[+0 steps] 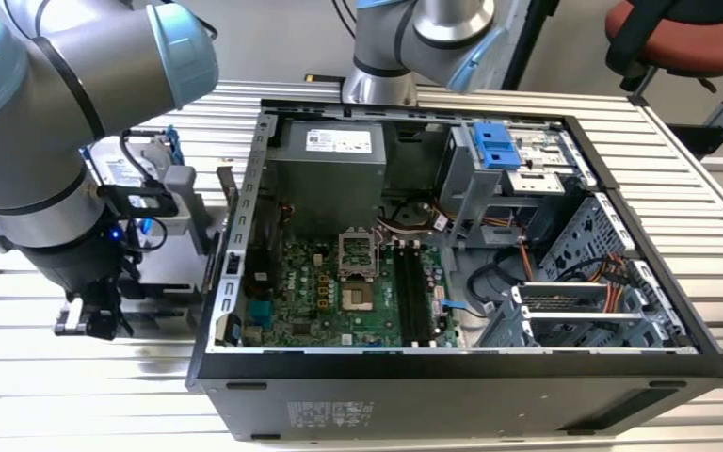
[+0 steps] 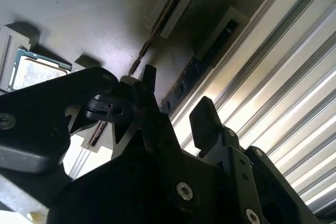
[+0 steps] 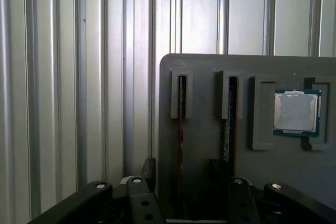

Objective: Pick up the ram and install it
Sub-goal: 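Pick up the ram and move it above insertion slot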

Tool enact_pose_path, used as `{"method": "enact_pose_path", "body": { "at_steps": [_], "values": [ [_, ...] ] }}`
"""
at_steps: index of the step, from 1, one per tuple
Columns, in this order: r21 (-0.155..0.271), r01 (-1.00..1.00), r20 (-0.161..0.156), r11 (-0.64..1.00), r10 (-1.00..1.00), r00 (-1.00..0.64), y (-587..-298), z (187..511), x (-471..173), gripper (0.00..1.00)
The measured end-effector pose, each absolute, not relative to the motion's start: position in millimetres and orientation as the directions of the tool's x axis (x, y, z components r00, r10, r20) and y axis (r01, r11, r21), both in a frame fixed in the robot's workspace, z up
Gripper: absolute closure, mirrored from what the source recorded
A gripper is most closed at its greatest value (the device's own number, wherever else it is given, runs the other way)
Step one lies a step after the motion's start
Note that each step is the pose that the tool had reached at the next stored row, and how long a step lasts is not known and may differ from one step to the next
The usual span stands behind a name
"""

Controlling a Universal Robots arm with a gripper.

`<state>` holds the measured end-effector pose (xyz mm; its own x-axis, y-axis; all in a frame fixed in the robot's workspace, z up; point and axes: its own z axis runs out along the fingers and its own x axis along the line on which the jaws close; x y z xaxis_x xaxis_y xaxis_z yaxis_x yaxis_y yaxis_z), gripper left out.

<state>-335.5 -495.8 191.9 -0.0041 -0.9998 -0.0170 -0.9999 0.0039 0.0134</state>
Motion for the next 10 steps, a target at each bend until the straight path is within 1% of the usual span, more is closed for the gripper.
{"method": "enact_pose_path", "body": {
  "at_steps": [1, 2, 10],
  "values": [
    [0.013, -1.000, -0.017, 0.004, -1.000, -0.004, -495.8, 191.9, -335.5, 0.00],
    [0.013, -1.000, -0.017, 0.004, -1.000, -0.004, -495.8, 191.9, -335.5, 1.00],
    [0.013, -1.000, -0.017, 0.004, -1.000, -0.004, -495.8, 191.9, -335.5, 1.00]
  ]
}}
